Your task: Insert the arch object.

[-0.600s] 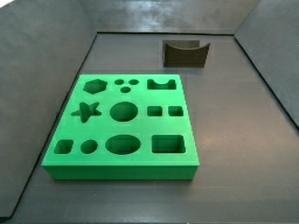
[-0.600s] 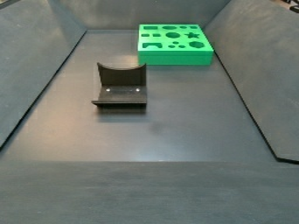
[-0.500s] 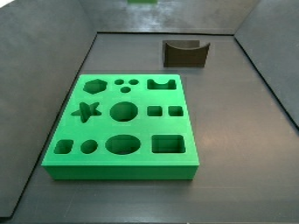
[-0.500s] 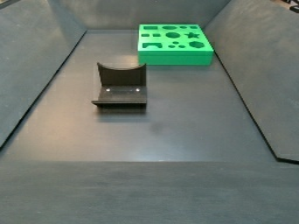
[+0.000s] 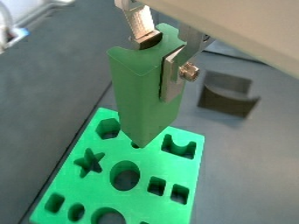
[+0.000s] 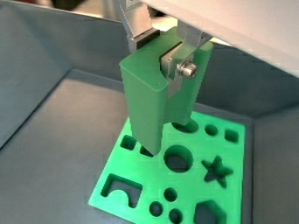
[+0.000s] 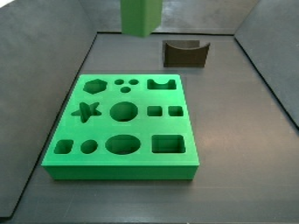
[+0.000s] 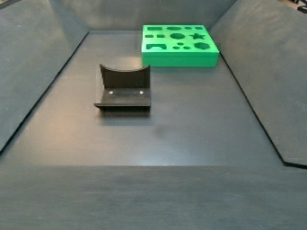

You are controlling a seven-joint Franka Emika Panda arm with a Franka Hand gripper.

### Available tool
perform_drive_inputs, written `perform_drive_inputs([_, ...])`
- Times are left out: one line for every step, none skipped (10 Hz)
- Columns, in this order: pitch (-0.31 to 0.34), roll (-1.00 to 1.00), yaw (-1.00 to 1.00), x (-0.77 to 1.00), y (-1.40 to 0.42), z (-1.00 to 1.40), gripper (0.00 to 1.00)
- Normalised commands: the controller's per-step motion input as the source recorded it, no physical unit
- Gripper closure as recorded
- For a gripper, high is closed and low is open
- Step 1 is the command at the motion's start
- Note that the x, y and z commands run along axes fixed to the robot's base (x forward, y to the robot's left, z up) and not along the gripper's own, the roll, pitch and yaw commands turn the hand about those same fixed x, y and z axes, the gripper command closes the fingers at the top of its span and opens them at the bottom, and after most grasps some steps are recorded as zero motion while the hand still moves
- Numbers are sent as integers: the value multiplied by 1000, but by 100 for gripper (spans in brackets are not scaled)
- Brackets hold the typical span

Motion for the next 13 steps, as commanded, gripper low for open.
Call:
perform_drive_inputs([7,-6,-1000,0,0,-814,100])
perform_drive_inputs([49,0,-963,0,97,-943,100])
perform_drive_inputs([63,0,-783,26,283,-949,100])
perform_drive_inputs([67,0,-800,177,254,-891,100])
perform_drive_inputs([49,0,-820,200,229,-829,100])
perform_drive_inputs([16,0,-843,223,191,-743,100])
perform_drive_inputs([0,-17,-946,126,66,-540,100])
perform_drive_inputs([0,-49,-1000,31,0,-431,100])
perform_drive_inputs([3,-21,-1000,0,0,-454,100])
perform_drive_inputs([11,-6,-1000,0,0,-466,100])
perform_drive_inputs([0,-39,-1000,0,0,-337,100])
perform_drive_inputs([0,-46,-1000,0,0,-203,100])
perform_drive_inputs([0,-71,-1000,3,0,-140,100])
